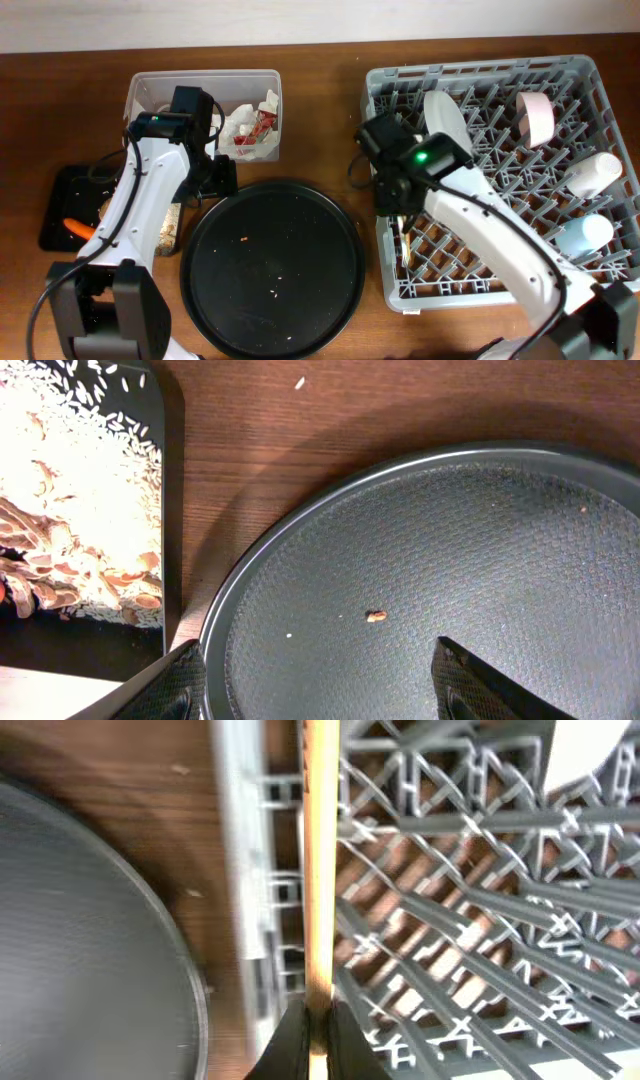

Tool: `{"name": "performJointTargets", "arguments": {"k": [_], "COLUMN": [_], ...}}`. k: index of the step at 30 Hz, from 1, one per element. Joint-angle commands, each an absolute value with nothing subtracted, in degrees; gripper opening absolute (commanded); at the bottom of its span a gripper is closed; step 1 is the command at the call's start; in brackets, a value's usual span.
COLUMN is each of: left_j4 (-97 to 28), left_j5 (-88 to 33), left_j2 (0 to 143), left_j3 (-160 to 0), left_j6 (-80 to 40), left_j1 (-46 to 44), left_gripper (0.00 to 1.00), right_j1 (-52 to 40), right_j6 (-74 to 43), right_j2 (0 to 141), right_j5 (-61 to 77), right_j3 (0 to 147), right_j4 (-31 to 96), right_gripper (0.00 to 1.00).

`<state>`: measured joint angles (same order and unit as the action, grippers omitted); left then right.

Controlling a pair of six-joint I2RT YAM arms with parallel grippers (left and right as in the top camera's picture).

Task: Sort waste into correct bins and load items into the dishwasher rack
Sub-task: 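Grasp the wooden chopstick with the right gripper and carry it to rack, then lay the chopstick in the rack's left side and release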

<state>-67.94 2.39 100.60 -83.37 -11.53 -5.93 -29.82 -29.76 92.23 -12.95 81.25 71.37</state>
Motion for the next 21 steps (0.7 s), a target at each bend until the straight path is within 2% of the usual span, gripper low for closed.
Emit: {"name": "performJointTargets", "arguments": {"k": [1,5,7,8,15,17,18,19,20,21], "left_j4": [-68.0,-68.0,-68.0,-68.0,-67.4,-65.0,-64.0,-63.4,-63.7,-66.0], "left_j5": [3.0,3.0,2.8,2.8,2.5,1.8,0.7,-0.2,-0.3,-0.2], "left_j2": [100.7,100.7,100.7,100.7,100.7,100.7,100.7,100.7,100.7,100.6], "left_j3": [-83.5,-83.5,-83.5,-83.5,-83.5,-83.5,-83.5,-83.5,-83.5,-83.5], "left_j6": [-11.0,-11.0,-11.0,-11.0,-11.0,-8.5,-6.9,-5.6,-3.9,-2.9], "left_j1": [-5.7,-5.7,-5.8,-5.7,-5.9,-7.1,-8.0,-9.1,-10.0,-10.7], "left_gripper": [0.72,0.72,0.72,0.72,0.72,0.73,0.73,0.78,0.79,0.82], "right_j1": [-27.9,-27.8,-27.8,-27.8,-25.5,-21.5,-18.1,-15.1,-12.3,-9.0], "right_j6": [-28.7,-28.7,-28.7,-28.7,-29.1,-25.7,-19.2,-12.5,-8.3,-7.7], "right_j2": [92.1,92.1,92.1,92.1,88.7,85.6,85.0,85.1,85.1,85.1], "right_j5": [-13.1,-10.7,-10.7,-10.7,-7.2,-4.3,1.0,6.8,11.1,12.1], "right_j3": [75.3,67.7,67.7,67.7,70.8,74.3,76.6,78.3,78.8,78.9], "right_j4": [68.3,61.0,61.0,61.0,60.8,60.4,59.7,59.8,60.5,62.9], "right_gripper": [0.04,0.05,0.3,0.36,0.36,0.53,0.68,0.73,0.81,0.83]}}
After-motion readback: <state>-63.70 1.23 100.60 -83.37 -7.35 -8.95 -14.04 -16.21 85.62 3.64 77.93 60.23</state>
